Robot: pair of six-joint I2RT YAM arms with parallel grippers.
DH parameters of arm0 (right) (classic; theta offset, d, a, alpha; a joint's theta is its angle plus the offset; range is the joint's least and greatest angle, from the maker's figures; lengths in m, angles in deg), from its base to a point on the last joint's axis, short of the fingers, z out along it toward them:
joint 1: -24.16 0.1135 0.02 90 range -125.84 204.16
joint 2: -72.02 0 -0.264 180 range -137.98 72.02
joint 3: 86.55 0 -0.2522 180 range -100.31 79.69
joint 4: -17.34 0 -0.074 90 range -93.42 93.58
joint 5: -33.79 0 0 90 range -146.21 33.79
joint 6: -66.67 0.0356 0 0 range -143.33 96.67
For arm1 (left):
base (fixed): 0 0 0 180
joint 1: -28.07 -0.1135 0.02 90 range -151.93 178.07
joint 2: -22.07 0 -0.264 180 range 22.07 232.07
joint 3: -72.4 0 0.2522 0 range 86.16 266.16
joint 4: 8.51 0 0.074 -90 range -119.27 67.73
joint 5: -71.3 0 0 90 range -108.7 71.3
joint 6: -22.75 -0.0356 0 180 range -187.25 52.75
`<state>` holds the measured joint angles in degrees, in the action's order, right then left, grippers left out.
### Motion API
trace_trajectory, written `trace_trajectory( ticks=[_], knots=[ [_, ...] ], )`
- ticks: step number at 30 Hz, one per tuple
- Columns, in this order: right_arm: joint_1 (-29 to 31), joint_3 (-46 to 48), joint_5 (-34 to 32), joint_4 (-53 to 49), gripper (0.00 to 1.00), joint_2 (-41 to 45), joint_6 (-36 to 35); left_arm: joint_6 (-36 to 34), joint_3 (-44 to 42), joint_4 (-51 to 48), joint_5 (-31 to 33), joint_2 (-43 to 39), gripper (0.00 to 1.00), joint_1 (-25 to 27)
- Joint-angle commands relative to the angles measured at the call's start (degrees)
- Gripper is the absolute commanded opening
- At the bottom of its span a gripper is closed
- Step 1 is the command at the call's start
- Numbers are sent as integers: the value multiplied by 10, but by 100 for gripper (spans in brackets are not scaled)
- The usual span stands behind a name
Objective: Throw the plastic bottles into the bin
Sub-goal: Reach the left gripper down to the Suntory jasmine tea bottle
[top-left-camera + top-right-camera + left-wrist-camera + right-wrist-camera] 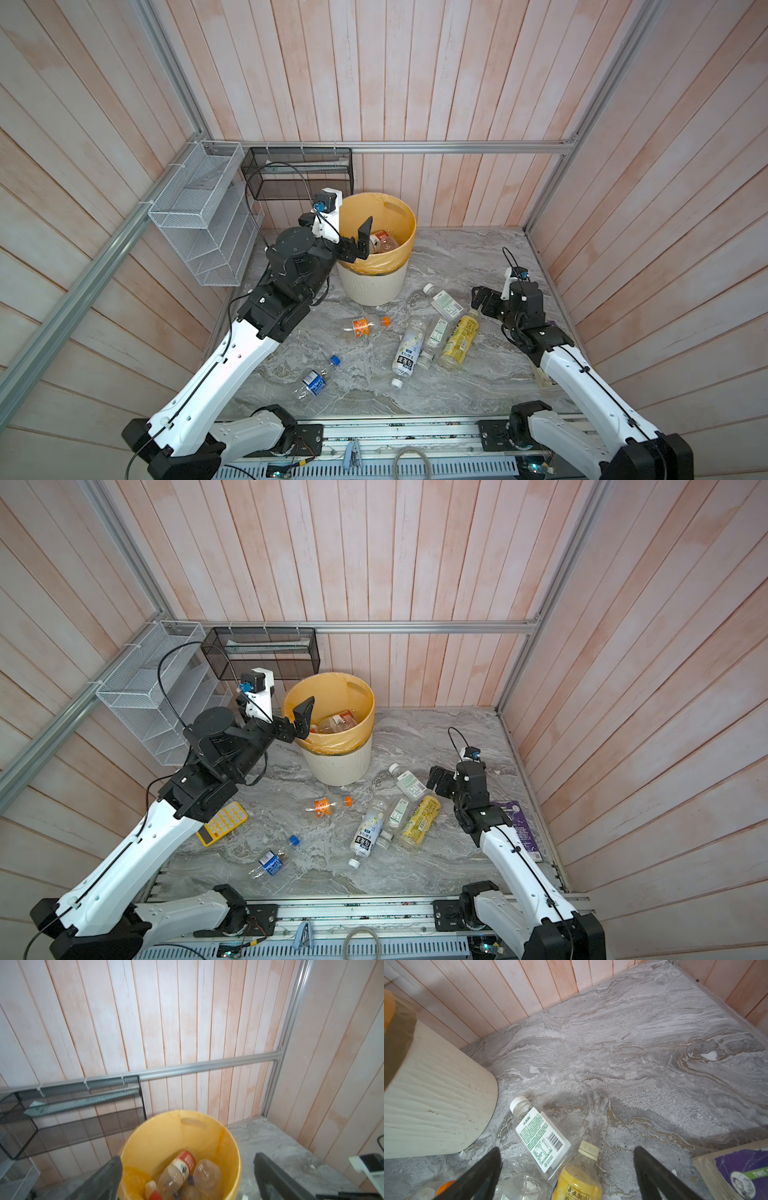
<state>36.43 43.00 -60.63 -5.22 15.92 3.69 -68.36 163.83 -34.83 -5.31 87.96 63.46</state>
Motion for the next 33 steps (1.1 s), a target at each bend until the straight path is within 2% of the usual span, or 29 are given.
trace_trajectory(
  ticks=[1, 8, 11, 16, 20, 21, 28, 33],
  knots=[
    [-1, -12, 1, -8, 99, -5, 5, 24, -66, -26, 4, 2, 100, 11],
    [-1, -5, 5, -4, 99, -11, 20, 77, -143, -62, 19, -3, 100, 94],
    [-1, -4, 8, 0, 99, -12, 24, 97, -154, -80, 17, 31, 100, 131],
    [-1, -2, 4, -3, 99, -9, 24, 145, -164, -99, -40, 102, 100, 166],
    [-1, 5, 2, -1, 99, -7, 25, 166, -169, -112, -51, 156, 100, 188],
    [-1, 7, 2, 1, 99, -7, 26, 171, -168, -117, -55, 169, 100, 207],
    [-1, 18, 2, 7, 99, -8, 30, 191, -179, -100, -88, 228, 100, 229],
    [-1, 21, 2, 6, 99, -5, 29, 202, -177, -82, -77, 268, 99, 230]
  ],
)
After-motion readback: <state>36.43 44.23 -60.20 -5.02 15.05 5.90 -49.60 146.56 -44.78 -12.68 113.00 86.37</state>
